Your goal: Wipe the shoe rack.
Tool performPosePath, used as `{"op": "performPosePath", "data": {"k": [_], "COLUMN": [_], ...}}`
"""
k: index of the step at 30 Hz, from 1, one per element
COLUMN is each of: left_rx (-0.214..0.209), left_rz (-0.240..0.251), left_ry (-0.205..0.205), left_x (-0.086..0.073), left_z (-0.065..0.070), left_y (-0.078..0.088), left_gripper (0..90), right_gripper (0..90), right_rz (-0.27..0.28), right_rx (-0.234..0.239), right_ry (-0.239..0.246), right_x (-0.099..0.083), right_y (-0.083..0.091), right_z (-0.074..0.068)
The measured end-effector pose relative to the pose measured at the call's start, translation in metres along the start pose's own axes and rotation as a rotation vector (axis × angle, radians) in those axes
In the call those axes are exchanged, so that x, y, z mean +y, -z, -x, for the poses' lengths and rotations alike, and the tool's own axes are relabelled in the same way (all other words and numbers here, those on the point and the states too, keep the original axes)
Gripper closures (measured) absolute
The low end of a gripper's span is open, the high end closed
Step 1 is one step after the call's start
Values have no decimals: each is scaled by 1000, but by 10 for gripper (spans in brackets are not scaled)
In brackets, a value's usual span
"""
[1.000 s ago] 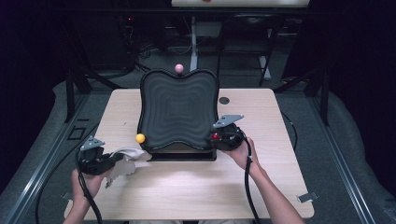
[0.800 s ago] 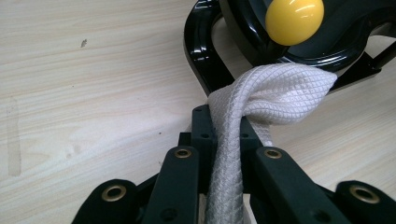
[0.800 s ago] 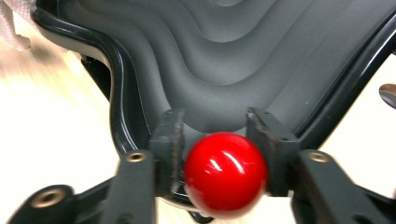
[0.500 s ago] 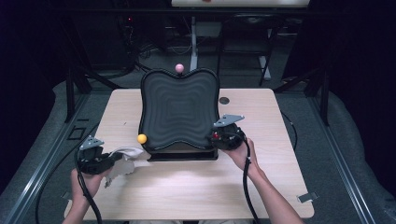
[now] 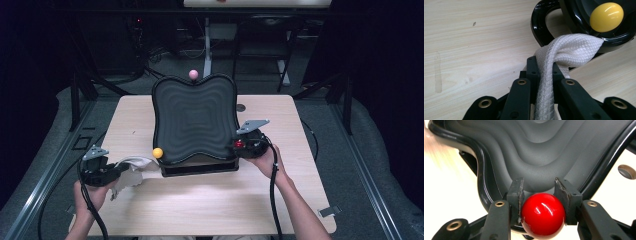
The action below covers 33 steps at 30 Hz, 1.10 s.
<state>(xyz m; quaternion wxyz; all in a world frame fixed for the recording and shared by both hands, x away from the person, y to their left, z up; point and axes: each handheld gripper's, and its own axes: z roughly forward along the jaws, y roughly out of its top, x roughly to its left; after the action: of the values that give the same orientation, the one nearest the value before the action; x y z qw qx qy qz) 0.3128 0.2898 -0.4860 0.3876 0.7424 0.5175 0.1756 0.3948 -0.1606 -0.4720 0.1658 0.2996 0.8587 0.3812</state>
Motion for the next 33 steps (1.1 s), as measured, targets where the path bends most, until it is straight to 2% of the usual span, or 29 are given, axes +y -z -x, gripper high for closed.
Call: {"op": "performPosePath", "data": {"k": [3,5,12,19,21,24,27,30,33], "left_rx": [1,0,1,0,-1,-1,-3,-4,-2], "left_rz": [3,-2,0,-3,-1,-2,-4,-1,1], "left_ry": [-1,-1,2,-1,-4,-1,2,0,1], "left_x": [1,1,0,0,0,0,0,0,1], "left_z": [1,1,-1,0,0,-1,-1,-1,-2], "left_y": [0,-1,0,0,-1,0,0,0,0], "left_gripper": [832,832,832,833,833,832,833,832,832], "right_gripper": [505,503,589,527,528,596,599,600,601], "right_rz": [6,8,21,11,26,25,29,14,20], "right_rx": [-17,-45,-96,-128,-135,-161,-149,-148,-117], "right_ry": [-1,-6,-24,-21,-22,-12,-5,25,41], "right_x": [0,1,1,2,1,0,-2,-1,-3], "right_y": [-1,-3,-3,-4,-5,-4,-3,-3,-2], "right_z": [-4,-7,-6,-8,-10,-11,-8,-7,-2]}}
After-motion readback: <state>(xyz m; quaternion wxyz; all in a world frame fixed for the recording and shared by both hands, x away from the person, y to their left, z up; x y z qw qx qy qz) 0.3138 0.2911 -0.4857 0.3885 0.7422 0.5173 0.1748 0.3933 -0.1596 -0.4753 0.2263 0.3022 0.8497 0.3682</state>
